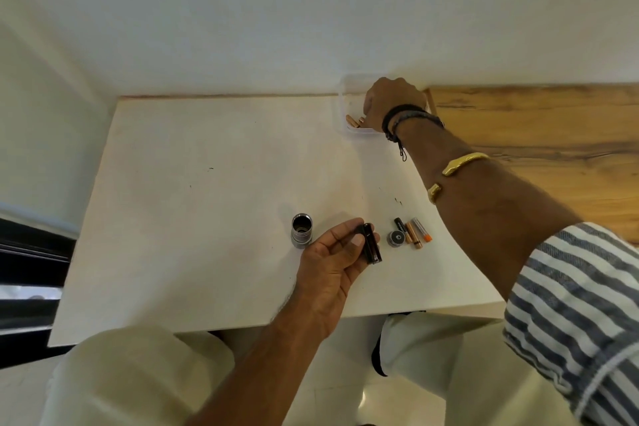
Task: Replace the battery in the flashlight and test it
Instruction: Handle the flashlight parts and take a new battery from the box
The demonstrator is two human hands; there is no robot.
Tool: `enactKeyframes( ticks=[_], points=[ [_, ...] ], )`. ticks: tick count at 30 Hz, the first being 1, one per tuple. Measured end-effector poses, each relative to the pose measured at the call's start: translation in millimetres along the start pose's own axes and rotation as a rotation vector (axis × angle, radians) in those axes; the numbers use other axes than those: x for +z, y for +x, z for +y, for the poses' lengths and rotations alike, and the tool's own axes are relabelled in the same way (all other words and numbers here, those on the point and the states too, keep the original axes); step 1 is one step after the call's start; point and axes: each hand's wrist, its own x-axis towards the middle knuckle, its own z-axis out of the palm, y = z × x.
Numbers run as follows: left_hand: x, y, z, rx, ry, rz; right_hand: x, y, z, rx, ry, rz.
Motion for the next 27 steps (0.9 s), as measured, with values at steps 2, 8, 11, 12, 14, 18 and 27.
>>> enactKeyframes(
  ticks=[2, 8, 11, 12, 14, 18, 27],
  points=[
    [0.0, -0.8, -0.4, -0.001, 0.009, -0.001, 0.8, -2.3, 1.7, 0.005, 0.049, 0.022],
    [2.1, -3.3, 0.1, 0.006, 0.038, -0.019, -4.7, -22.1, 11.8, -0.027, 0.304, 0.157],
    [2.0, -5.3, 0.0, 0.01, 0.046, -0.031, -9.7, -41.2, 15.2, -0.057, 0.416, 0.205],
    [1.9, -6.7, 0.2, 0.01, 0.047, -0.036, -11.2, -49.4, 16.6, -0.071, 0.441, 0.212],
    [1.8, -9.1, 0.7, 0.011, 0.057, -0.043, -13.0, -67.3, 20.4, -0.081, 0.507, 0.213],
    [-0.1, -16.4, 1.1, 0.036, 0.078, -0.064, -7.6, -115.2, 27.8, -0.081, 0.75, 0.206],
    [-7.6, -27.8, 1.7, 0.101, 0.123, -0.07, 30.0, -228.9, 42.6, -0.074, 1.039, 0.175]
  ],
)
